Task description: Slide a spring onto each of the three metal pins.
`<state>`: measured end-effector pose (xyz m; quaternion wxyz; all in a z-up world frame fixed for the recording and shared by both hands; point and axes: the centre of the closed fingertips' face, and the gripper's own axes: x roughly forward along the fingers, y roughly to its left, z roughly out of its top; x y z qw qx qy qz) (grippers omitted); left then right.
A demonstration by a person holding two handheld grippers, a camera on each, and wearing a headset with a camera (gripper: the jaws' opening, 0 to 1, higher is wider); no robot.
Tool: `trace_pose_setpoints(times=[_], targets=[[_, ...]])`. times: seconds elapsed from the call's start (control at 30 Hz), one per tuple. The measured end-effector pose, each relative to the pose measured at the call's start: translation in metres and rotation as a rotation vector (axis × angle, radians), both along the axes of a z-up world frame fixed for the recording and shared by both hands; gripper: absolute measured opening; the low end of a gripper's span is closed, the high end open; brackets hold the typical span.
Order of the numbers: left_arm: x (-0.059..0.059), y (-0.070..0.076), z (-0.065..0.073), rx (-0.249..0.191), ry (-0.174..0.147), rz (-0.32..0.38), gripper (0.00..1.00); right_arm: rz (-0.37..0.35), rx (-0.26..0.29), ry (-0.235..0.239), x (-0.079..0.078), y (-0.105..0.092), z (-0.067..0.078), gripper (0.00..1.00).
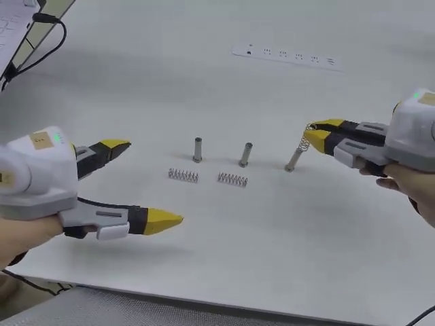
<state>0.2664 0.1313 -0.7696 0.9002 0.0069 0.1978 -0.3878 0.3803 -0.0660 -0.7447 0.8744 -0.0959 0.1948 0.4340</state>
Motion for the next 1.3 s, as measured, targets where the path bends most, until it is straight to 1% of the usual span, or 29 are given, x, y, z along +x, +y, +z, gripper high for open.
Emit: trace_pose_setpoints(times=[0.07, 0.17, 0.37, 0.43, 0.5, 0.6, 0.67, 1.1, 1.3], targets=[[0.001, 0.000, 0.001, 0.000, 0.000, -0.001, 0.98, 0.012, -0.001, 0.006, -0.001, 0.002, -0.001, 0.08], [0.001, -0.001, 0.000, 0.001, 0.003, -0.004, 0.98, 0.012, -0.011, 0.001, -0.001, 0.002, -0.003, 0.08], [0.001, -0.003, -0.001, -0.001, 0.006, -0.006, 0.98, 0.009, -0.009, 0.005, 0.001, 0.001, -0.004, 0.08], [0.001, -0.002, -0.002, 0.000, 0.009, -0.004, 0.98, 0.016, -0.028, -0.002, 0.001, 0.000, -0.006, 0.08], [0.001, -0.001, -0.002, 0.001, 0.006, -0.001, 0.98, 0.014, -0.015, 0.003, 0.000, 0.001, -0.005, 0.08], [0.001, 0.000, -0.002, 0.001, 0.007, 0.002, 0.98, 0.015, -0.024, -0.001, 0.001, 0.001, -0.006, 0.08], [0.001, 0.000, -0.001, 0.000, 0.008, 0.002, 0.98, 0.014, -0.016, 0.005, 0.000, 0.001, -0.006, 0.08], [-0.001, 0.001, -0.002, -0.002, 0.011, 0.008, 0.98, 0.008, -0.020, 0.009, 0.000, -0.001, -0.009, 0.08], [-0.001, 0.002, -0.002, -0.002, 0.010, 0.010, 0.98, 0.007, -0.026, 0.018, -0.002, -0.001, -0.013, 0.08]])
